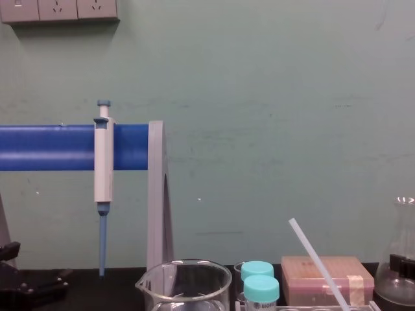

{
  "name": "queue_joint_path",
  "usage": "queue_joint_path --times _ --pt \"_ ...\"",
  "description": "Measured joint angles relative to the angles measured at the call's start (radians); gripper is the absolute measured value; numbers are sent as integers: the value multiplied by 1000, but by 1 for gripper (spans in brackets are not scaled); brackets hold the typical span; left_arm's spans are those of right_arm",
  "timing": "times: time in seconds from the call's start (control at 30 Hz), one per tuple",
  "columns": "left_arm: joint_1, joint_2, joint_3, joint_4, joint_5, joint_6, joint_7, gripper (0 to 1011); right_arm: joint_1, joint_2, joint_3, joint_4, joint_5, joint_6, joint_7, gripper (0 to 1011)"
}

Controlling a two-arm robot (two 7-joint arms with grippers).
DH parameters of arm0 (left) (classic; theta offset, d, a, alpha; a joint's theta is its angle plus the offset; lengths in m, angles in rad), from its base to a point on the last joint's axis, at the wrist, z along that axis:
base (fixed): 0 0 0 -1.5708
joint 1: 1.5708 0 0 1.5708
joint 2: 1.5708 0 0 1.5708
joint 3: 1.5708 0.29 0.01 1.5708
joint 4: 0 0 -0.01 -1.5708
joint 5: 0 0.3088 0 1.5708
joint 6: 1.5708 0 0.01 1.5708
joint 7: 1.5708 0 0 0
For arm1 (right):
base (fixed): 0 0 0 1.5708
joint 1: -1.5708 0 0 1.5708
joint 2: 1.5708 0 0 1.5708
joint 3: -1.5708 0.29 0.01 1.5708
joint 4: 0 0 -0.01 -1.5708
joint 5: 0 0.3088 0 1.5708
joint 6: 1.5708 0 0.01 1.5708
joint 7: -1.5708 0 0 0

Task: Pick up the stirring rod with one hand, then place it down.

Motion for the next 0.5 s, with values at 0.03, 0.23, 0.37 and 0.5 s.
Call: queue_joint_path --times 0.03,0.23,0.37,0.5 --pt "0 0 0 0 0 0 0 1000 0 0 0 0 0 0 0 1002" --pt "0 0 0 0 0 0 0 1000 -1 0 1 -1 0 -1 -1 1002" --pt "0 0 0 0 0 0 0 1000 -1 0 1 -1 0 -1 -1 1002" --pt "0 0 0 0 0 0 0 1000 -1 0 1 -2 0 -2 -1 1002"
